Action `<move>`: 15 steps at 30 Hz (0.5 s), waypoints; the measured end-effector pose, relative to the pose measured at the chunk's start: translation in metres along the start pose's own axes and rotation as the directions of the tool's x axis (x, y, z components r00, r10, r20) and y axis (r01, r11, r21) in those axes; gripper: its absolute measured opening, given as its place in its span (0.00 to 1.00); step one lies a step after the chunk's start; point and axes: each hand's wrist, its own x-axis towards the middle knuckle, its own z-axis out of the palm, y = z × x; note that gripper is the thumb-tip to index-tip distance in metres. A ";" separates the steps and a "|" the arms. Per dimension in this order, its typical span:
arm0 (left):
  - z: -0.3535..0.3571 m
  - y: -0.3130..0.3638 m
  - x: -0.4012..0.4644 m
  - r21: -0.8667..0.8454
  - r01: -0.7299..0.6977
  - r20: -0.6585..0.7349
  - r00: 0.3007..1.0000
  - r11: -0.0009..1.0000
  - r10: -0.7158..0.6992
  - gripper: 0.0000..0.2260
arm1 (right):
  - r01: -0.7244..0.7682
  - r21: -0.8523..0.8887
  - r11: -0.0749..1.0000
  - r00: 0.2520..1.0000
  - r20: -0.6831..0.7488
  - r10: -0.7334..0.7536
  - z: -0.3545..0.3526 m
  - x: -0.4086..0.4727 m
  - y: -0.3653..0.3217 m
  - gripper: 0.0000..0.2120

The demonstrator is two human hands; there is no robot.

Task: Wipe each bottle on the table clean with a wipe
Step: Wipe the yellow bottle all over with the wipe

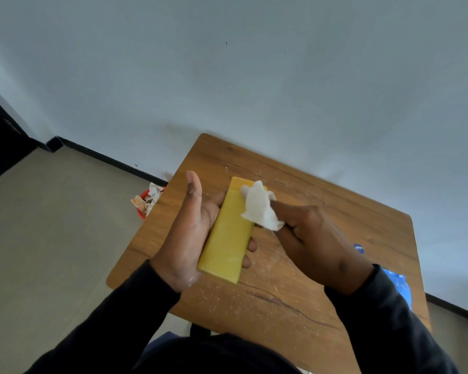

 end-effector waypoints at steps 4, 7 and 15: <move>-0.001 -0.001 0.000 -0.045 0.004 0.007 1.000 0.999 -0.004 0.45 | 0.043 0.025 0.999 0.991 0.129 -0.046 0.002 -0.006 -0.008 0.11; 0.000 -0.001 0.000 -0.035 -0.009 -0.002 1.000 0.999 0.009 0.45 | 0.033 -0.008 0.999 0.996 0.082 -0.032 0.004 -0.005 -0.009 0.10; -0.002 0.013 0.002 -0.005 -0.082 -0.091 0.993 0.997 0.081 0.45 | 0.078 0.050 0.996 0.991 0.110 -0.083 0.003 -0.007 -0.012 0.14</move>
